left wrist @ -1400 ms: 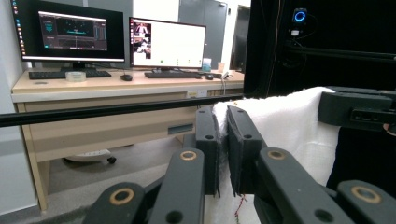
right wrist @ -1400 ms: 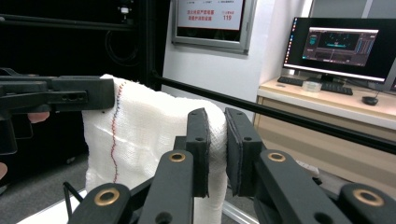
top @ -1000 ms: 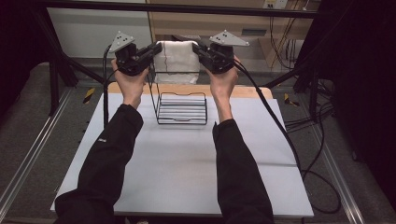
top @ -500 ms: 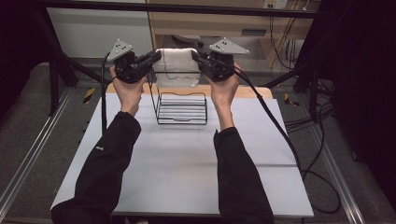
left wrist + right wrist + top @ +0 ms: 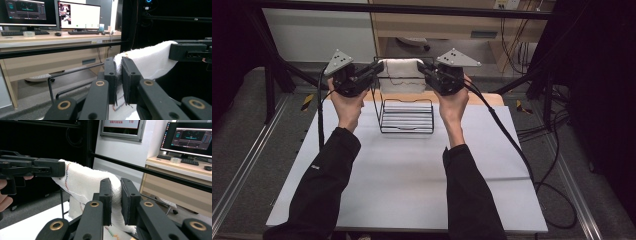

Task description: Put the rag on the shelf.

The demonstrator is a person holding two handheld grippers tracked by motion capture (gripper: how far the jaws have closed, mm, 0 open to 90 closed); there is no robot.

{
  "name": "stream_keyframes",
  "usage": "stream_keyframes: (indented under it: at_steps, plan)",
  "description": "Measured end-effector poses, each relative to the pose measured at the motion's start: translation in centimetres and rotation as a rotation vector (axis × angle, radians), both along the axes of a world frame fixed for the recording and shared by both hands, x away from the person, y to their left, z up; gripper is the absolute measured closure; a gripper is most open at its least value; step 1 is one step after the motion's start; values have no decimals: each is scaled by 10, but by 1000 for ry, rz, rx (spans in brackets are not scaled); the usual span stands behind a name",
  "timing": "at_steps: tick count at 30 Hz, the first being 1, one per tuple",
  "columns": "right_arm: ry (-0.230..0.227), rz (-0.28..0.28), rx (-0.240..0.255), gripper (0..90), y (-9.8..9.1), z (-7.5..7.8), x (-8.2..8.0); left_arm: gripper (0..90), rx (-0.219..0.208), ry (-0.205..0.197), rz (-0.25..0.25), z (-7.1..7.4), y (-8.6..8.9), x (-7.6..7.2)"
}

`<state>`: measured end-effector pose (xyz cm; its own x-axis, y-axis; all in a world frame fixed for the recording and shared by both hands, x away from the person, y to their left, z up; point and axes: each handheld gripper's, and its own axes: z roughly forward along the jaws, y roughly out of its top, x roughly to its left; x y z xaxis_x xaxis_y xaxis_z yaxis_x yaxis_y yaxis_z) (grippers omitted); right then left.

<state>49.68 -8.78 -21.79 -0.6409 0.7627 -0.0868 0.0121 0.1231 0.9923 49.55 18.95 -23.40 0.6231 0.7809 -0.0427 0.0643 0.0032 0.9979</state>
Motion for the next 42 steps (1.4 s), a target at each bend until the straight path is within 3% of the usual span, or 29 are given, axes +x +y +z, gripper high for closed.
stream_keyframes:
  at_steps: [19,30,35,42]
  plan:
    - [39,30,-41,790,-2,-17,-18,807,44,48,-11,-18,1,-18]
    - [44,34,-99,787,0,-22,-24,791,56,88,-17,-25,4,-22]
    - [43,30,-115,794,1,-24,-24,760,69,112,-12,-17,7,-24]
    - [45,30,-112,794,1,-25,-25,739,66,118,27,10,9,-19]
